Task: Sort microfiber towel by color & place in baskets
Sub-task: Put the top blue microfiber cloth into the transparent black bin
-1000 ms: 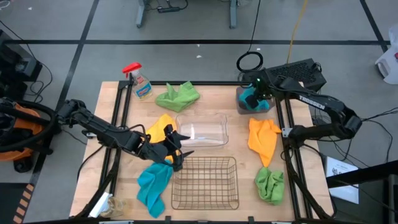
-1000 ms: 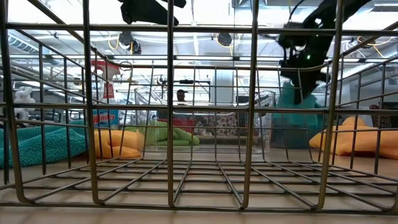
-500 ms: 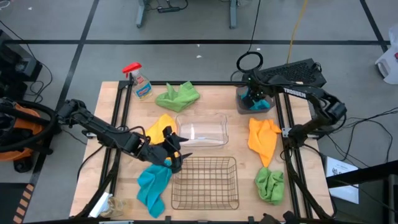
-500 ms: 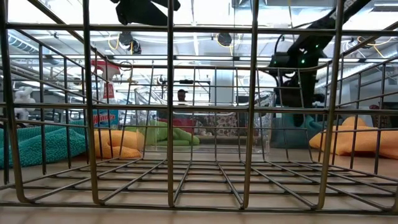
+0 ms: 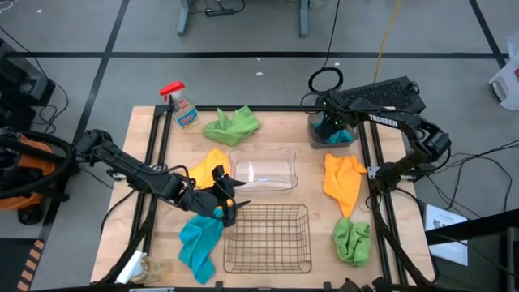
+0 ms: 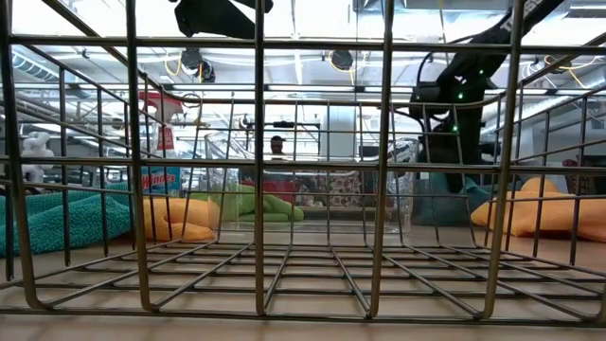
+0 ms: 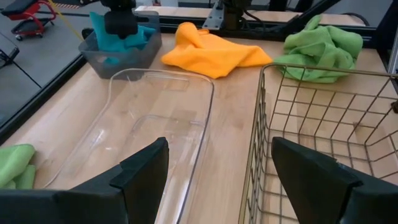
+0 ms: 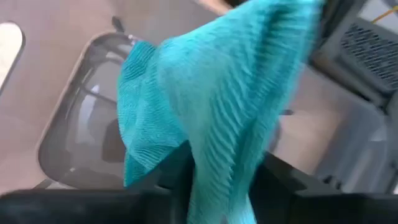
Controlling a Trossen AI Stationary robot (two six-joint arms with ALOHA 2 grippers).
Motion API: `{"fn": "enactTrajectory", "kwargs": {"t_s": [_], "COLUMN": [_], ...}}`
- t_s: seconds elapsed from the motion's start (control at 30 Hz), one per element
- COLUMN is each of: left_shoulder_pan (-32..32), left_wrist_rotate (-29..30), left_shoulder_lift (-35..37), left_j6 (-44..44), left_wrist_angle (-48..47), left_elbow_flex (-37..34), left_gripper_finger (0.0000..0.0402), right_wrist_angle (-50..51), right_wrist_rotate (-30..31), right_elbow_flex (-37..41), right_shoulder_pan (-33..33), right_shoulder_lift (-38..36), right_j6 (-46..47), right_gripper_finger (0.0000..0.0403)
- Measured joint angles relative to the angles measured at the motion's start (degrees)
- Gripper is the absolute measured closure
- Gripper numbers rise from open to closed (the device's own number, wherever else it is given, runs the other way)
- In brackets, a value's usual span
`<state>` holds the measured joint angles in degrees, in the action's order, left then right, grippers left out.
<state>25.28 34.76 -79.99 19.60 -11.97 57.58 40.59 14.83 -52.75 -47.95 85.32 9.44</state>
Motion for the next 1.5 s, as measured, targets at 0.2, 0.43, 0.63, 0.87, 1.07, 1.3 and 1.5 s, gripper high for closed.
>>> {"fn": "enactTrajectory", "kwargs": {"t_s": [0.2, 0.43, 0.63, 0.87, 1.07, 1.3, 1.5], "left_shoulder_pan": [0.00, -0.07, -0.07, -0.02, -0.02, -0.07, -0.17], "left_wrist_rotate": [0.00, 0.44, 0.91, 0.96, 1.12, 1.11, 1.71], "left_shoulder_lift": [0.00, 0.00, 0.00, 0.00, -0.65, -3.34, -4.00], "left_j6": [1.06, 1.04, 1.06, 1.12, 1.08, 1.06, 1.06], "left_wrist_angle": [-1.14, -1.00, -0.39, -0.43, -0.54, -0.68, -0.16], "left_elbow_flex": [0.00, 0.00, 0.00, 0.00, 0.00, 0.00, 0.00], "left_gripper_finger": [0.0117, 0.0117, 0.0117, 0.0117, 0.0117, 0.0117, 0.0117], "right_wrist_angle": [4.10, 5.00, 4.66, 0.04, -5.02, -5.65, -4.34], "right_wrist_rotate": [1.69, 1.93, 1.33, 0.97, -6.30, -8.27, -10.64], "right_elbow_flex": [0.00, 0.00, 0.00, 0.00, 0.00, 0.00, 0.00], "right_shoulder_pan": [0.03, 0.03, -0.45, -0.47, 1.35, 4.59, 7.57], "right_shoulder_lift": [-6.54, -13.56, -11.98, -6.23, -2.02, -1.47, -1.47], "right_j6": [1.24, 1.99, 1.71, 1.69, 0.82, 1.30, 1.79], "right_gripper_finger": [0.0225, 0.0272, 0.0382, 0.0394, 0.0400, 0.0402, 0.0402]}}
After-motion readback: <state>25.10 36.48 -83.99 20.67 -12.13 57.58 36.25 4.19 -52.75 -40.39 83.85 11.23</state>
